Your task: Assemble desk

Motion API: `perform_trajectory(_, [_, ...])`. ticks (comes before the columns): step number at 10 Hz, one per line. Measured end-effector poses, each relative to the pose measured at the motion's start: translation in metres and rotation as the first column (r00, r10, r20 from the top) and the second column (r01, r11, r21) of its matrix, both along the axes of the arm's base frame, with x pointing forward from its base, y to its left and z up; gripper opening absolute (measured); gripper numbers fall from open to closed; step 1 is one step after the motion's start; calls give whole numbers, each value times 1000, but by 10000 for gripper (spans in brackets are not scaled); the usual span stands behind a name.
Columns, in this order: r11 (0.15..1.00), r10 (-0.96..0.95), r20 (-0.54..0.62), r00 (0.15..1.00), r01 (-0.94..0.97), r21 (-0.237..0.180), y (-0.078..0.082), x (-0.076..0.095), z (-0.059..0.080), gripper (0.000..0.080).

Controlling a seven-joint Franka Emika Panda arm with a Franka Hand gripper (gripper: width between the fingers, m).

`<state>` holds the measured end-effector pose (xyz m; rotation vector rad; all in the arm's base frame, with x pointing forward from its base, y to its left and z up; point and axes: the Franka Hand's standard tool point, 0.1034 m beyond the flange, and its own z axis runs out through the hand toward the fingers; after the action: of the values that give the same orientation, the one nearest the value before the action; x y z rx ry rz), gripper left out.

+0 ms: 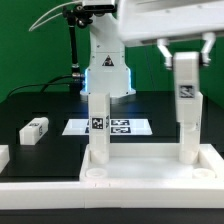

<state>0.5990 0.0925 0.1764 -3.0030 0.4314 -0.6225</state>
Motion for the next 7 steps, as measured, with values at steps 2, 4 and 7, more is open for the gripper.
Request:
perform_trajectory(2, [1000, -1, -1, 1000, 1, 4, 0, 0, -1, 288])
perform_trajectory(4, [1000, 24, 1, 1000, -24, -11, -1, 3, -1, 288])
perform_trajectory(7, [988, 140, 122, 983, -131, -78, 14, 47, -1, 288])
